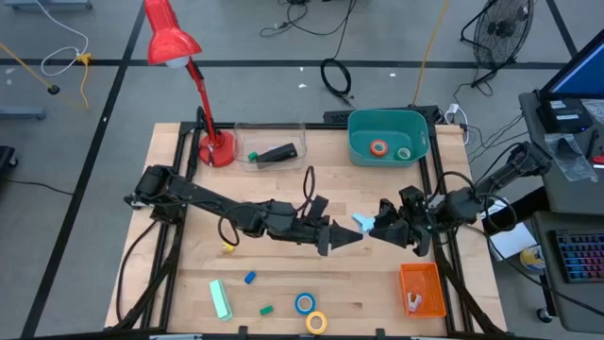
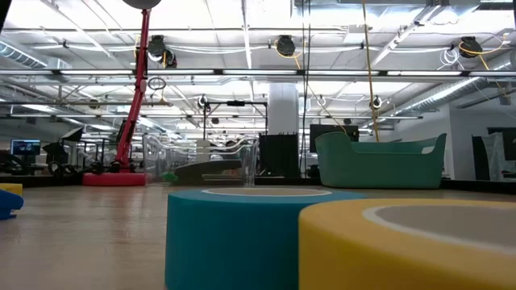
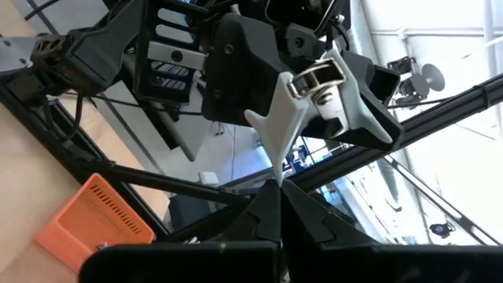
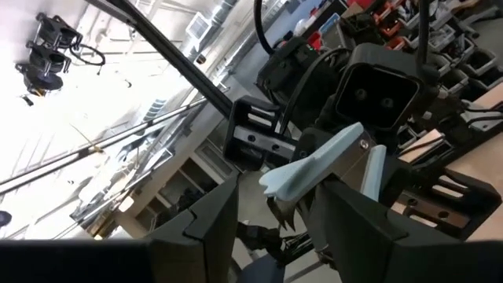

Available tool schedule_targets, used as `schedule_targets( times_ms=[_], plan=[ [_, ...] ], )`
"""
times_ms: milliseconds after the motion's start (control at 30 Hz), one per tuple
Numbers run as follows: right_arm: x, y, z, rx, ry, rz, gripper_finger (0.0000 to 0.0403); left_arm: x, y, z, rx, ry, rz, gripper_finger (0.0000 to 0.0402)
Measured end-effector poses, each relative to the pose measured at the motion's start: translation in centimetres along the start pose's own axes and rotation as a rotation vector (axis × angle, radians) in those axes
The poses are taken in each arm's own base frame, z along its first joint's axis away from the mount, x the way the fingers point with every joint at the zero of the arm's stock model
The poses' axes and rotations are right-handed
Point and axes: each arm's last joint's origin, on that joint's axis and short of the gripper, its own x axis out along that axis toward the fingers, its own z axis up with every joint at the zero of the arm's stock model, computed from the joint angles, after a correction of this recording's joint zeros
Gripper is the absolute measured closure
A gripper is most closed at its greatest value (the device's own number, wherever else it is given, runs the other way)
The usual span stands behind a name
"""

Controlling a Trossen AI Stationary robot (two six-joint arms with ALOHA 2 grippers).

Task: Pick and place Stapler, Stapler remover, tape
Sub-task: Put the light blue staple remover into the orange bin

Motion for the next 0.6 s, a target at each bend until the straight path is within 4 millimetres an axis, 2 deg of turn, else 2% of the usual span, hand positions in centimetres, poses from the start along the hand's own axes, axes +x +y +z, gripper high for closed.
schedule_targets(
  times_ms=[333,600],
  plan=[
    [0.0,-0.02,-0.04,0.002,0.004,0.0,0.0236,-0.03,-0.08,-0.15,0.0,-0.005,0.003,0.0401],
    [0.02,0.01,-0.18,0.002,0.029,0.024,0.0236,-0.06,0.04,-0.34,-0.014,0.069,-0.005,0.0401]
  ],
)
